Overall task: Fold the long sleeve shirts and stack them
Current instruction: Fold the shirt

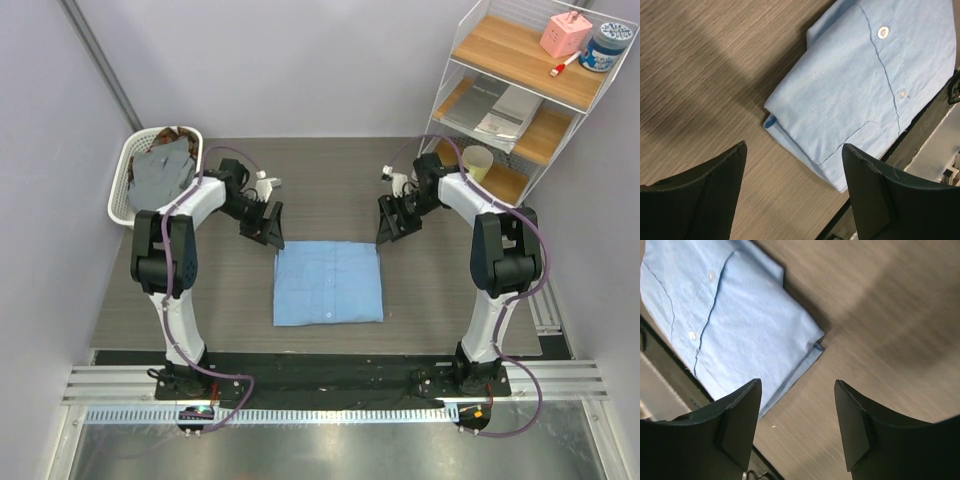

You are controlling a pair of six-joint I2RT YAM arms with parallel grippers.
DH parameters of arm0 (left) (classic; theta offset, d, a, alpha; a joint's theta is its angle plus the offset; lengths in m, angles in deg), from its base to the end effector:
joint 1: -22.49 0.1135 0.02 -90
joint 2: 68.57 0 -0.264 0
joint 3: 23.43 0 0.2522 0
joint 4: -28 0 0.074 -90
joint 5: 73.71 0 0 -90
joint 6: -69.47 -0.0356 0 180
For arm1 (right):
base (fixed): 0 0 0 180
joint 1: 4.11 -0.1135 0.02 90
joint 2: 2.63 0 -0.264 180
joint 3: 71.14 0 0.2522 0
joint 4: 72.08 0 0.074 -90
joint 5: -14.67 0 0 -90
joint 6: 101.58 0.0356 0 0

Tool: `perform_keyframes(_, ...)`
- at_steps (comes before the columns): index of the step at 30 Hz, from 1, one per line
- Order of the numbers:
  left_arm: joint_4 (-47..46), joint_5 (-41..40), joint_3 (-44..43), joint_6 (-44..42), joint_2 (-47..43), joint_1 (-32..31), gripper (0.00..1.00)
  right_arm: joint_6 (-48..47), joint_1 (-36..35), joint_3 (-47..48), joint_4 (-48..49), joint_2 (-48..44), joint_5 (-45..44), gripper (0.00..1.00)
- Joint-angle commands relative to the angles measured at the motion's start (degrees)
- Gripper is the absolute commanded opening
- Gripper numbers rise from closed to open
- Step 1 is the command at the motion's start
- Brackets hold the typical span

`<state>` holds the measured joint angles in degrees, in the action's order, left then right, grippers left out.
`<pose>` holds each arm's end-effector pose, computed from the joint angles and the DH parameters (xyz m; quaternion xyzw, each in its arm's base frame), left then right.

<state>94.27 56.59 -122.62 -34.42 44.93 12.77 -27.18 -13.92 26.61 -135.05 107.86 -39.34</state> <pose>0.3768 -0.0879 0.1935 0.2191 0.9100 -0.3403 0.0895 0.3746 0.0860 0.2056 -0.2450 0.9121 0.3002 0.1336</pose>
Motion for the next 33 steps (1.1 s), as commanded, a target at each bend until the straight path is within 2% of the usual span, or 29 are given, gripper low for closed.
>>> perform_keyframes(1,-8.12,1.63,3.77,8.70,-0.55,-0.39,0.75,2.23,-0.30,-3.56,-0.27,0.24,6.46,0.64)
perform_keyframes(8,-10.32,3.22,7.20,12.48,1.90,-0.39,0.64,7.06,-0.39,-10.85,9.55,1.65,7.87,0.52)
perform_keyframes(9,-10.67,2.69,7.29,12.57,2.52,-0.39,0.59,7.94,-0.48,-11.12,10.62,1.91,7.78,0.45)
perform_keyframes(11,-11.38,1.98,5.98,12.75,4.53,-0.31,0.54,8.74,-0.39,-11.13,13.60,3.05,6.82,0.39)
perform_keyframes(12,-11.38,1.98,5.19,12.66,5.41,-0.22,0.47,9.09,-0.39,-10.78,14.49,4.10,6.82,0.37)
perform_keyframes(14,-10.77,2.85,1.95,10.48,7.26,-0.22,0.41,10.40,-0.48,-9.81,17.11,4.99,6.82,0.28)
perform_keyframes(15,-10.42,2.34,0.63,9.94,8.75,-0.13,0.32,10.93,-0.48,-9.46,18.00,5.95,6.73,0.26)
perform_keyframes(16,-9.37,1.64,-0.87,9.67,9.89,-0.13,0.26,11.98,-0.39,-8.93,19.66,6.31,6.81,0.18)
perform_keyframes(18,-7.26,1.02,-6.23,8.62,13.22,0.22,0.13,13.21,-0.48,-7.79,21.34,7.01,6.38,0.10)
perform_keyframes(19,-7.16,0.93,-7.90,8.96,14.12,0.92,0.08,14.44,-0.48,-7.44,23.09,7.01,6.38,0.03)
perform_keyframes(21,-6.55,1.19,-11.50,9.75,16.40,2.24,0.00,15.42,-0.48,-6.91,24.50,6.75,6.72,0.01)
perform_keyframes(26,-5.14,4.17,-14.59,9.23,16.15,3.12,0.01,19.55,-1.01,-7.52,28.29,3.15,8.22,0.02)
perform_keyframes(33,-8.30,6.20,-5.12,8.79,4.47,3.12,0.01,19.99,-3.29,-7.78,28.12,-2.04,8.84,0.02)
